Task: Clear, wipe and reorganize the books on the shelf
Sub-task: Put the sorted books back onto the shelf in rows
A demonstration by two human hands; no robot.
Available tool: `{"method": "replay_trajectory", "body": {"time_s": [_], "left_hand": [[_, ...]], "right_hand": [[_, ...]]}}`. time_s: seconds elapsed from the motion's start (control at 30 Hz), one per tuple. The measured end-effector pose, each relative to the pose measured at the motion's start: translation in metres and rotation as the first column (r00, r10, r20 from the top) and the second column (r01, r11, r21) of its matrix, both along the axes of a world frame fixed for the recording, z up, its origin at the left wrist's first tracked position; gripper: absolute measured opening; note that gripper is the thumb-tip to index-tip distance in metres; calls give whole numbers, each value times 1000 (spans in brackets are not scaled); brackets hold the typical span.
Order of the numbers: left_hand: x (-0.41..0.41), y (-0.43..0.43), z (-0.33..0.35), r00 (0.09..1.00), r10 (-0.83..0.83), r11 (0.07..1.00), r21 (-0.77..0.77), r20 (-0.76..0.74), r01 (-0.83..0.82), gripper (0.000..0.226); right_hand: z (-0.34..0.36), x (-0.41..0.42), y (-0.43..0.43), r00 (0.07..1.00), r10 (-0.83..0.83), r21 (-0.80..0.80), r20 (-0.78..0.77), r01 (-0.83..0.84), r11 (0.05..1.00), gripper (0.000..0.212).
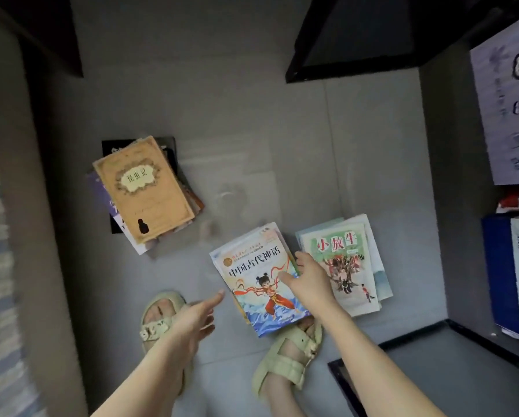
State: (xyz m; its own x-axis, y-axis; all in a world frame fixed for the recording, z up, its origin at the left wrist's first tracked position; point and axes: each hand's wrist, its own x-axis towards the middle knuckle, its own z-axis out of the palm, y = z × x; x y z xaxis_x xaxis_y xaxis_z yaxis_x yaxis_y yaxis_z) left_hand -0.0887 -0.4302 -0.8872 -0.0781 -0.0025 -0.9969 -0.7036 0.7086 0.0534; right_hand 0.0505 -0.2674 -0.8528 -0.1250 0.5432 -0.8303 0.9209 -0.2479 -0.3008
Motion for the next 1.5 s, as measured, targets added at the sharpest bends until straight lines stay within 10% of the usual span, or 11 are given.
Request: {"method": "replay_trajectory", "body": {"time_s": [0.23, 0.43, 0.63, 0.73, 0.8, 0.9, 1.03, 1.13, 1.3, 1.43, 1.5], "left_hand": [[14, 3, -85, 971, 156, 983, 63, 181, -170, 134], [29, 12, -114, 969, 146, 970, 162, 199, -180, 85], [12, 10, -117, 971, 101, 974, 179, 218, -141, 76], [-26, -5, -113, 973, 231, 973, 22, 2, -231, 44], [-67, -15, -107, 898, 276, 945, -76, -341, -319, 12], [-141, -20, -102, 760, 114, 948, -158, -640, -276, 19], [-216, 4, -110, 778, -4, 999, -41, -628, -28, 84], [-243, 23, -121, 875, -24, 990, 110, -483, 87, 72], [-260, 28, -130, 923, 5, 964, 248, -385, 98, 43], [-265, 19, -122, 943, -88, 953, 250, -320, 173, 85], [-261, 21, -115, 947, -96, 943, 275, -307, 185, 67]], "right_hand": [[-84, -52, 2, 917, 395, 71, 48, -398, 915, 99], [-118, -52, 19, 960, 242, -17, 143, -242, 970, 117], [-114, -72, 16, 833, 453, -94, 317, -448, 889, 92], [-101, -105, 16, 807, 455, 207, 376, -552, 808, 67], [-97, -139, 24, 942, 319, 410, 102, -332, 849, 54], [-100, -205, 30, 936, -104, -59, -338, 89, 994, 64], [-124, -262, 27, 919, -239, -298, -314, 143, 944, 94], [-149, -274, 19, 882, -373, -407, -287, 240, 881, 52], [-169, -265, 13, 863, -398, -459, -310, 230, 858, 51], [-170, -252, 15, 847, -447, -610, -288, 198, 767, 45], [-166, -244, 15, 837, -478, -655, -265, 208, 727, 47]]}}
